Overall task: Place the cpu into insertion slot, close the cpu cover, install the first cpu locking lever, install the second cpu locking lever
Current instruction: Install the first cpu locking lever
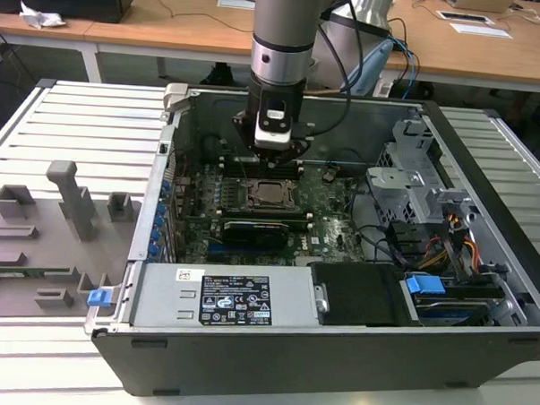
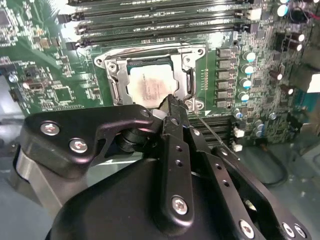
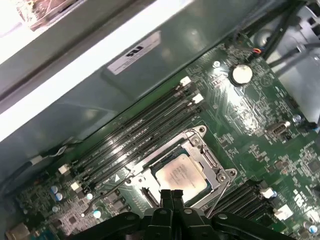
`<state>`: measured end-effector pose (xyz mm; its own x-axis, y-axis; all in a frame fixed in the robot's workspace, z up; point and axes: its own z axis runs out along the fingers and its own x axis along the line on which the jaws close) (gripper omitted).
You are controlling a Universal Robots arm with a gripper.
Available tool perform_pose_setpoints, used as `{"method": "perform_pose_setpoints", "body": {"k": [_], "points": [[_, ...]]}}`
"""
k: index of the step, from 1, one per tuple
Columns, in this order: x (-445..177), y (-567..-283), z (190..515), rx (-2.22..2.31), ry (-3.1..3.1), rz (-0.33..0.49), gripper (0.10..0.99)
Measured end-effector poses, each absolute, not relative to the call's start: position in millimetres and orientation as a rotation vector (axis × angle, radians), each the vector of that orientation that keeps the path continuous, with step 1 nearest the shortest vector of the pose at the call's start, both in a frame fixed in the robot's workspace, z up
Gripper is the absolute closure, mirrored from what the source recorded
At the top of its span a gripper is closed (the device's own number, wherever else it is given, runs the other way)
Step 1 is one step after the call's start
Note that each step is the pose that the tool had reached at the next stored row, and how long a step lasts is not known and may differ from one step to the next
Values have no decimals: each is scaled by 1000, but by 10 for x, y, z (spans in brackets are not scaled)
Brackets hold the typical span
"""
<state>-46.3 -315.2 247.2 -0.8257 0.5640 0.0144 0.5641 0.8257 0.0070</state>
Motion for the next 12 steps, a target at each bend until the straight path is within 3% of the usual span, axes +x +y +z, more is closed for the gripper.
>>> {"method": "perform_pose_setpoints", "body": {"k": [12], "points": [[-462,-3151,2471,-587,-3078,-17,980]]}}
